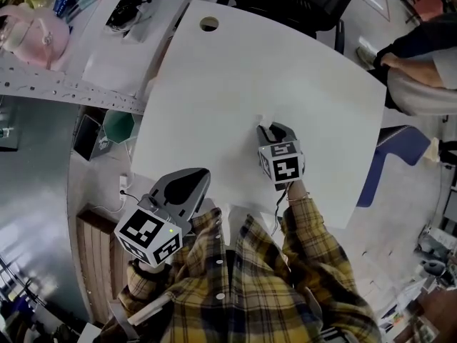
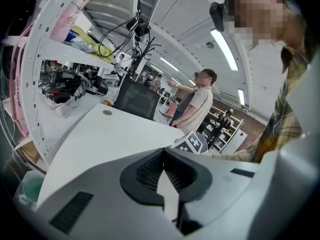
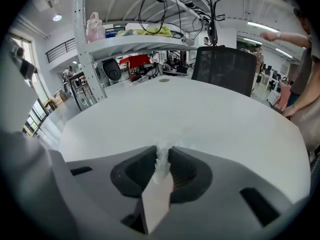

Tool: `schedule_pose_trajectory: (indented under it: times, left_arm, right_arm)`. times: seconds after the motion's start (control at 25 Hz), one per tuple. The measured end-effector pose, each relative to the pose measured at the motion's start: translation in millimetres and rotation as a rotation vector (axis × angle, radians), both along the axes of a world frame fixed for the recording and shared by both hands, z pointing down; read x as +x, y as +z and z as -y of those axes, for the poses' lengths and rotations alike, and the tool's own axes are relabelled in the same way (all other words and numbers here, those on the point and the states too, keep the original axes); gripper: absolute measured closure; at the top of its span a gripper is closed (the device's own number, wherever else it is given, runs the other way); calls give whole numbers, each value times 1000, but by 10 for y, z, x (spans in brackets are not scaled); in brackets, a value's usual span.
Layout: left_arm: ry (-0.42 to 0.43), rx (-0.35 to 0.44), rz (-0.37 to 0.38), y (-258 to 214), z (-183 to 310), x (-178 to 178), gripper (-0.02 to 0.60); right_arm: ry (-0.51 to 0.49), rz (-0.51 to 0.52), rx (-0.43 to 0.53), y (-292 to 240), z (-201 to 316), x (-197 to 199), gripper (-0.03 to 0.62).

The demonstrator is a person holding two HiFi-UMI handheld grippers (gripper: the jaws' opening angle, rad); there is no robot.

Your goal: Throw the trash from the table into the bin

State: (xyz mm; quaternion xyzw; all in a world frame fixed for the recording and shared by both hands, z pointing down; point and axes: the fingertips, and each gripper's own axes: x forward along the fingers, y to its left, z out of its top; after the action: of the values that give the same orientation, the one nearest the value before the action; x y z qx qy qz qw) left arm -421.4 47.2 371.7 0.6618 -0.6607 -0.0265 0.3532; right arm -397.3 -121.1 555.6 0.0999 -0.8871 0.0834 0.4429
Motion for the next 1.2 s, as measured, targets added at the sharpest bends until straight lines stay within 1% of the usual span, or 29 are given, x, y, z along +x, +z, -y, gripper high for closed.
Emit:
schedule_pose_trajectory:
  times: [0.04, 0.08, 0.32, 0.52, 0.64, 0.76, 0.84, 0.96, 1.08, 1.2]
  left_arm:
    - [1, 2, 2, -8, 2, -14, 572]
    - [3, 6, 4, -19, 7, -26, 571]
    - [41, 40, 22, -135, 76, -57, 571]
    - [120, 77, 47, -289, 187, -29, 571]
    - [184, 107, 55, -373, 271, 15, 571]
    - [250, 121, 61, -352, 380, 81, 571]
    - [303, 118, 41, -288, 475, 166, 571]
    - [389, 117, 8, -243, 626, 339, 571]
    - [468, 127, 10, -295, 765, 583, 572]
    - [535, 136, 16, -366, 865, 912, 572]
  right_arm:
    - [-2, -4, 0, 0, -8, 5, 540]
    - [-2, -4, -6, -7, -19, 10, 550]
    - [36, 38, -50, -195, -118, 41, 560]
    - [98, 91, -50, -477, -169, 58, 562]
    - [140, 134, -52, -655, -228, 70, 562]
    - [173, 180, -52, -805, -279, 82, 562]
    - [203, 196, -43, -881, -293, 153, 562]
    - [273, 213, -32, -977, -298, 331, 562]
    - [336, 236, -25, -1080, -281, 572, 562]
    - [380, 250, -6, -1186, -236, 898, 562]
